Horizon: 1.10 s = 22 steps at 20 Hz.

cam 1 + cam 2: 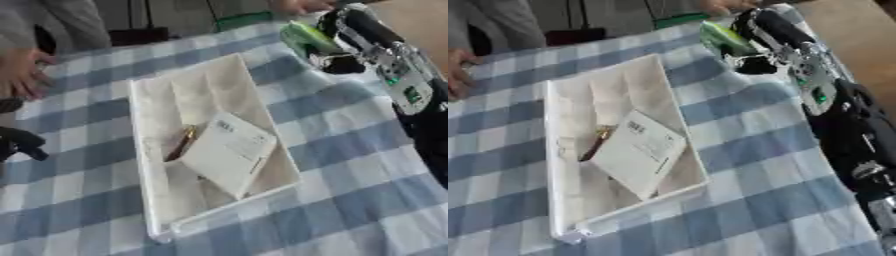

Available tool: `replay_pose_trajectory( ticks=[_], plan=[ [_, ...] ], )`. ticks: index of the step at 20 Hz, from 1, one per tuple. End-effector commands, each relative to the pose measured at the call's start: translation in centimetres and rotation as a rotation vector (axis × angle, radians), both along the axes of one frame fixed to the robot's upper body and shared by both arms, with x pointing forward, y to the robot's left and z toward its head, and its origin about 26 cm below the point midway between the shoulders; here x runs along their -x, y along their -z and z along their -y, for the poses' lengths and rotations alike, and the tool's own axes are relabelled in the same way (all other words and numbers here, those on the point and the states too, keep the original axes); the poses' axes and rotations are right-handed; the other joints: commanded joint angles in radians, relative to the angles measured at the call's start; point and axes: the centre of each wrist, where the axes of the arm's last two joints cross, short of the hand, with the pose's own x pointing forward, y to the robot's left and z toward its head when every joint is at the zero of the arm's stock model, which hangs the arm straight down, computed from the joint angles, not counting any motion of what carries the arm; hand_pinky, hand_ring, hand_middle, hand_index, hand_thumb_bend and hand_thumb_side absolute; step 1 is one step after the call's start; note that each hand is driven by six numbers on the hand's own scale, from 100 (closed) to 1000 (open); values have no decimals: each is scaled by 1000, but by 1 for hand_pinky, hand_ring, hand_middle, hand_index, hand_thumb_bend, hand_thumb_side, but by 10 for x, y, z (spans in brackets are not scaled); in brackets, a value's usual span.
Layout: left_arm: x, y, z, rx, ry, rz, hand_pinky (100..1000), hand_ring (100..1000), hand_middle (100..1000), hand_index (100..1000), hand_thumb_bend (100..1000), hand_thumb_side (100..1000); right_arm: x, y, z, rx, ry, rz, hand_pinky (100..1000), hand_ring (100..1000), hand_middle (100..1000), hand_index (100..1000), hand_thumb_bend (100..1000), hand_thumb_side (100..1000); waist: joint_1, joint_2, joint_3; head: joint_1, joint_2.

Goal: Pick up objects on the table and place them in the box.

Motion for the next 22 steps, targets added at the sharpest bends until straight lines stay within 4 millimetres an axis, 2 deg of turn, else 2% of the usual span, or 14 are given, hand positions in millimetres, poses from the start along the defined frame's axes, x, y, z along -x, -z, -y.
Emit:
replay_pose_trajectory(
  ticks=[1,7,12,16,17,22],
  plan=[
    [2,-8,-3,-13,3,23,525,616,822,929,239,919,6,-29,-18,9,-95,79,557,490,478,521,100,100,-14,-27,0,-2,7],
    [2,-10,-5,-9,-5,16,526,617,822,929,245,910,20,-48,-49,12,-233,126,566,496,479,524,100,100,-34,-38,1,-8,16],
    [2,-11,-9,0,-25,12,528,618,821,929,250,899,29,-56,-73,24,-336,136,574,502,481,528,100,100,-56,-52,9,-15,29],
    [1,-13,-11,9,-34,14,530,619,820,928,252,889,33,-56,-91,55,-408,131,584,511,485,533,100,100,-65,-63,11,-21,43],
    [1,-14,-12,11,-35,14,531,620,820,928,252,885,33,-55,-95,67,-424,127,589,545,487,536,100,100,-67,-65,10,-22,46],
    [1,-15,-13,15,-31,15,532,620,819,928,252,883,30,-40,-113,137,-491,88,597,580,492,542,100,100,-68,-73,7,-23,58]
  ],
)
